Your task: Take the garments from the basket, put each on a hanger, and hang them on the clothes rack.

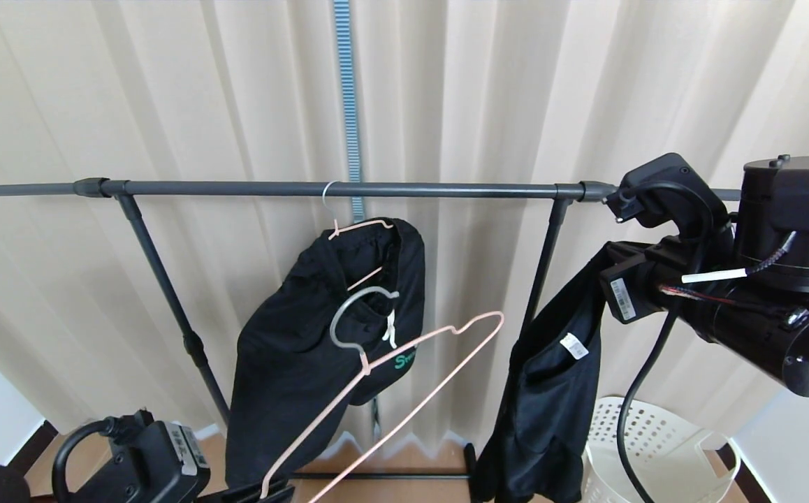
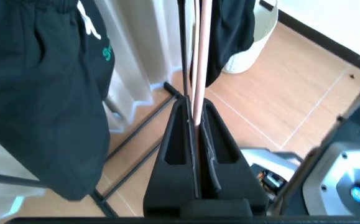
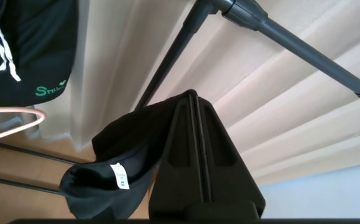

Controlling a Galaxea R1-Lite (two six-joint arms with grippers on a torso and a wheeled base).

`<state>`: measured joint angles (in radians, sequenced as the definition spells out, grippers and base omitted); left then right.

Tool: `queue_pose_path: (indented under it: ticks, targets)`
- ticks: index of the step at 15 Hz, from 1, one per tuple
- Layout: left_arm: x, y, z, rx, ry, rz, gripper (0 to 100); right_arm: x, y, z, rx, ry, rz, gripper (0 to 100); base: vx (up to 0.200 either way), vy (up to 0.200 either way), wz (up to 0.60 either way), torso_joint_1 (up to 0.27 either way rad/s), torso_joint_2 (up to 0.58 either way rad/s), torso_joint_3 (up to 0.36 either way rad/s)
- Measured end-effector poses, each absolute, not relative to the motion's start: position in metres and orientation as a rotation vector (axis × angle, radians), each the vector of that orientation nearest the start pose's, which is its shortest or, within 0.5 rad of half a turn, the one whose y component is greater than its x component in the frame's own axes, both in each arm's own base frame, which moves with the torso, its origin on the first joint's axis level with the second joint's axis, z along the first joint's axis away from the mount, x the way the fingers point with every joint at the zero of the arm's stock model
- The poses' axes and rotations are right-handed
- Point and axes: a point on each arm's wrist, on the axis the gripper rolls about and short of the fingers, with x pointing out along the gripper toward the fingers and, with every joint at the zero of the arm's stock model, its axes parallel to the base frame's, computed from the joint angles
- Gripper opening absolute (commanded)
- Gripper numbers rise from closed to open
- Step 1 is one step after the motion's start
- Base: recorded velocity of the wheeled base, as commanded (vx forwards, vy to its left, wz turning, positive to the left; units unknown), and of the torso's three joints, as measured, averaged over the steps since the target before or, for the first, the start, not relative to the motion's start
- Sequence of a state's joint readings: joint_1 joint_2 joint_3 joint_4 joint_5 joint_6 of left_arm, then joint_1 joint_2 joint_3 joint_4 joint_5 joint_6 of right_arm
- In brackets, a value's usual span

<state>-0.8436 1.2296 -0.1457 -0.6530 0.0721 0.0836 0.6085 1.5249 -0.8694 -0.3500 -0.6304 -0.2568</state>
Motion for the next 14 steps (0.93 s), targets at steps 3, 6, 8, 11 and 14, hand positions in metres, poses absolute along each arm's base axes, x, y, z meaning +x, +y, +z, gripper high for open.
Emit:
queue_pose_path:
  ticks: [3,6,8,11,14]
  targets:
    - [0.090,-0.102,0.119,0.273,0.361,-0.817,0,0.226,0.141,0.223,-0.434,0.252,0.010,0,0.000,0.000,0.00,0.000,0.00,0.000]
    - [0.088,-0.102,0.119,0.255,0.365,-0.911,0,0.231,0.145,0.220,-0.435,0.255,0.011,0,0.000,0.000,0.00,0.000,0.00,0.000]
    - [0.089,-0.101,0.120,0.246,0.362,-0.908,0,0.233,0.146,0.220,-0.427,0.243,0.012,0,0.000,0.000,0.00,0.000,0.00,0.000]
    - [0.092,-0.102,0.123,0.237,0.354,-0.907,0,0.236,0.148,0.216,-0.432,0.254,0.013,0,0.000,0.000,0.00,0.000,0.00,0.000]
    - [0.092,-0.103,0.124,0.225,0.353,-0.939,0,0.238,0.150,0.213,-0.431,0.253,0.014,0,0.000,0.000,0.00,0.000,0.00,0.000]
